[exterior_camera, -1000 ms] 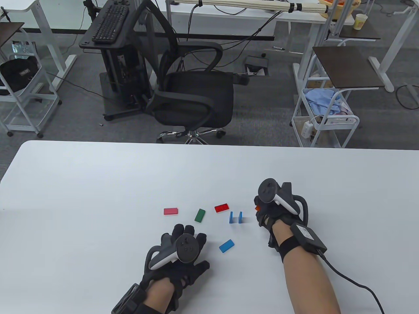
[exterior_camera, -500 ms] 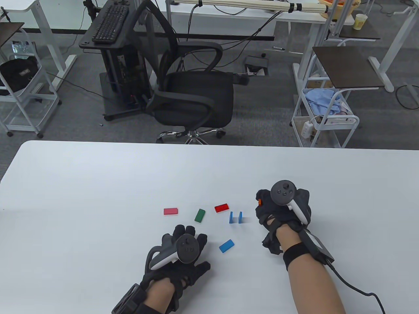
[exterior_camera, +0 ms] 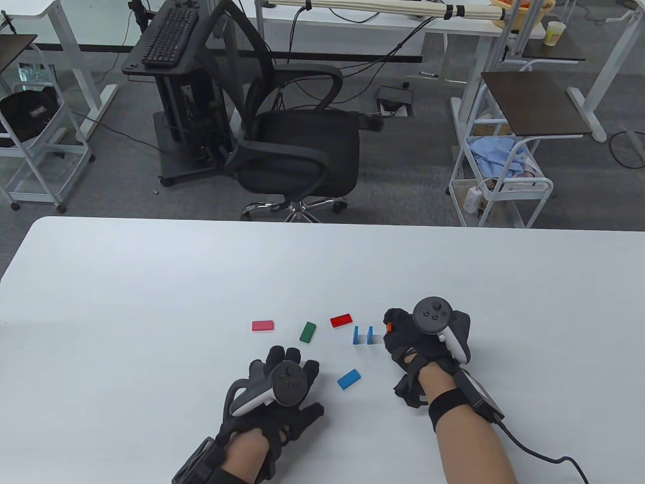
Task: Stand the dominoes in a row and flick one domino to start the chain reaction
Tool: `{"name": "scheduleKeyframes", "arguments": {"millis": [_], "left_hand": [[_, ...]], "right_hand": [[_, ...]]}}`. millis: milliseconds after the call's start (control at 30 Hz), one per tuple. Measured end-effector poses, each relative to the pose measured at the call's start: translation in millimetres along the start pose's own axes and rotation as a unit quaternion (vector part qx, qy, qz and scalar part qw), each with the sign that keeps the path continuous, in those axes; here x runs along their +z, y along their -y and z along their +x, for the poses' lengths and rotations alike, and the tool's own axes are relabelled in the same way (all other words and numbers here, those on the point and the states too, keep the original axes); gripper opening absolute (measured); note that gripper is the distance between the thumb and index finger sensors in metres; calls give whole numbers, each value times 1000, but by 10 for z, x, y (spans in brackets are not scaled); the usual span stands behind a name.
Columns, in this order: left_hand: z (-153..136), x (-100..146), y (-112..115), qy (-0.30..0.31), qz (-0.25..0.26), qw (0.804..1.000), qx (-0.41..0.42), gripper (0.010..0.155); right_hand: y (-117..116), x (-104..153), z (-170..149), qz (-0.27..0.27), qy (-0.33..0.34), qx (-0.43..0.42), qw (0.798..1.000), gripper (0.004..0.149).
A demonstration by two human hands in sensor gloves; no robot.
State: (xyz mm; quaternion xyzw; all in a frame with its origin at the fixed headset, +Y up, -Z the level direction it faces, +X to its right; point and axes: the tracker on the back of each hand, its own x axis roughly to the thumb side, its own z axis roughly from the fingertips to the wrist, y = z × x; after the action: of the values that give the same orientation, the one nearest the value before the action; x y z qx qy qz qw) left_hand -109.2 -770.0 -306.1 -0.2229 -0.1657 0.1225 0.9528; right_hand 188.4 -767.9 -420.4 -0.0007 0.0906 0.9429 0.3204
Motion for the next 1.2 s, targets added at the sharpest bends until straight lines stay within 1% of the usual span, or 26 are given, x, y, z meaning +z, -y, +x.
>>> {"name": "scheduleKeyframes", "arguments": {"millis": [500,800,1200], "left_hand": [[1,4,2,-2,0,1000,-3,80],[0,8,3,-5,-3,1000,-4,80],[-1,10,4,-5,-4,1000,-5,80]], "right_hand": [[-148,-82,-105,17,-7,-15,1000,53],[-151,-85,-98,38,-8,-11,999,53],[-146,-82,-98,43,-10,-9,999,54]]}}
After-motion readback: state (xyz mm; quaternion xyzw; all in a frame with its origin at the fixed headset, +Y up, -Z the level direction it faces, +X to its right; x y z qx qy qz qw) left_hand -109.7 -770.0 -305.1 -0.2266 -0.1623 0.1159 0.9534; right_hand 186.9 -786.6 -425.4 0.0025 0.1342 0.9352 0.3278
